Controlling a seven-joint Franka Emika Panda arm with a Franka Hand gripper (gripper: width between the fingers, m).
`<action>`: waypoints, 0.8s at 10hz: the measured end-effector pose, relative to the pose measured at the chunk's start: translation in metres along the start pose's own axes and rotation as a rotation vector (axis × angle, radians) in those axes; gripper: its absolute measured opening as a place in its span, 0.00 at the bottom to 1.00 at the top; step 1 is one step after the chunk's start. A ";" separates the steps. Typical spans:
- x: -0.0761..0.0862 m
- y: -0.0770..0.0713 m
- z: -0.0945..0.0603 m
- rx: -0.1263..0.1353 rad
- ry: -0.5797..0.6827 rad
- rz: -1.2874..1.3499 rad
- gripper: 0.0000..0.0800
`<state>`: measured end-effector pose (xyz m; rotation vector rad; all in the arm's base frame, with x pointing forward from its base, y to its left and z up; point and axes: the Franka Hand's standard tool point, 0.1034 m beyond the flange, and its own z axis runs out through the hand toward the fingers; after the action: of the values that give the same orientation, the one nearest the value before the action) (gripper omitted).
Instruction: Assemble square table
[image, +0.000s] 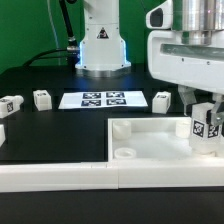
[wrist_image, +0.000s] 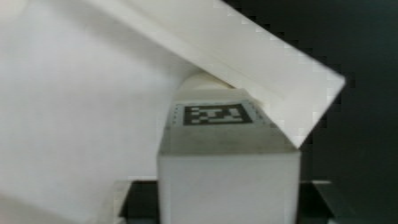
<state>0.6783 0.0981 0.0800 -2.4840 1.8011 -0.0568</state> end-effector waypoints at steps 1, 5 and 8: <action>0.000 0.001 0.000 0.001 -0.012 0.137 0.36; -0.001 0.005 0.001 0.046 -0.029 0.599 0.36; -0.005 0.004 0.001 0.047 -0.035 0.534 0.76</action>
Offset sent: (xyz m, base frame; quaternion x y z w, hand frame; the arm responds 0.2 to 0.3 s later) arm 0.0088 -0.0029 0.0011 0.1395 0.0079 0.3273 0.9345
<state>0.6734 0.1012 0.0785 -1.8802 2.3420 -0.0237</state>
